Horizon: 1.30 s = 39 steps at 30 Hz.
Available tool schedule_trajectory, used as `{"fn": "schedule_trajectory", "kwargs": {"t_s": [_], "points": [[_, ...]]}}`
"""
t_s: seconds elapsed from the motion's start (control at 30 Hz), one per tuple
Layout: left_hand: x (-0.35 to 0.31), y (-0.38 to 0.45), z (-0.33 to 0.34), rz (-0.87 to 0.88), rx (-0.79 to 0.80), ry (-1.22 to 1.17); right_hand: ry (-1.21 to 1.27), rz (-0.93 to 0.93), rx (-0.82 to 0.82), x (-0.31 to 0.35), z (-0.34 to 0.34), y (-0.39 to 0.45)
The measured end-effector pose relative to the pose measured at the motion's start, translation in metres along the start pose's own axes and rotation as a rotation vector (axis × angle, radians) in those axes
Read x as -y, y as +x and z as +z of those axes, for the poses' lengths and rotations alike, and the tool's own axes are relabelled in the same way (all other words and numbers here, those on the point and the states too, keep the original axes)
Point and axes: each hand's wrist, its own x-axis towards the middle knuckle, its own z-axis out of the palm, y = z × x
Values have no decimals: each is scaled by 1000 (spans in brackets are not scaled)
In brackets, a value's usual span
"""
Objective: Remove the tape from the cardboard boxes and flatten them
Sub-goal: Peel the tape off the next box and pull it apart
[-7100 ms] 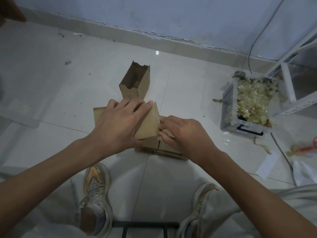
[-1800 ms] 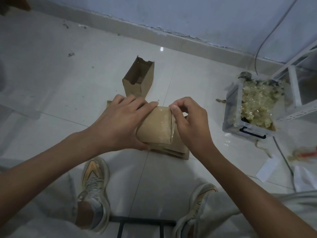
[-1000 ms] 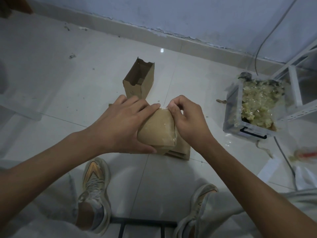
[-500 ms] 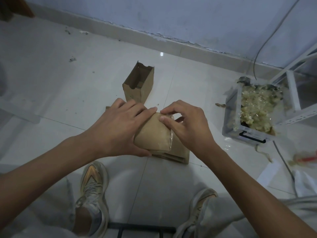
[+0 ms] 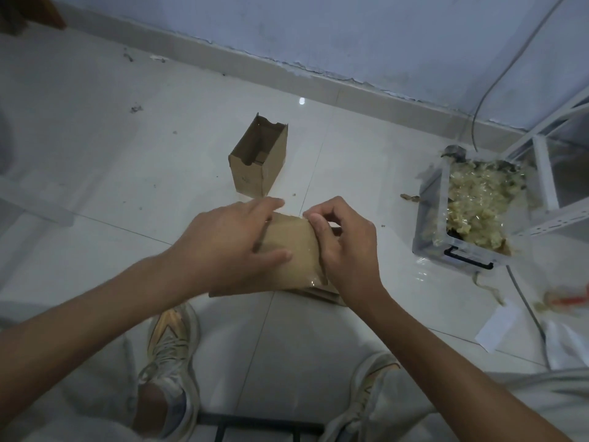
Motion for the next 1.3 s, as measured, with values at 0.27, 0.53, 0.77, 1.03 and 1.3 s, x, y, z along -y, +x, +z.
{"fn": "schedule_trajectory", "kwargs": {"t_s": [0.27, 0.53, 0.77, 1.03, 1.3], "points": [[34, 24, 1, -157, 417, -554, 62, -164, 49, 9, -4, 0], [39, 28, -5, -132, 314, -535, 183, -161, 90, 16, -8, 0], [27, 26, 4, -160, 294, -742, 250, -112, 98, 24, -8, -7], [21, 19, -4, -129, 392, -872, 173, -220, -151, 25, -10, -5], [32, 23, 4, -197, 68, -565, 106, -151, 5, 18, -8, 0]]}}
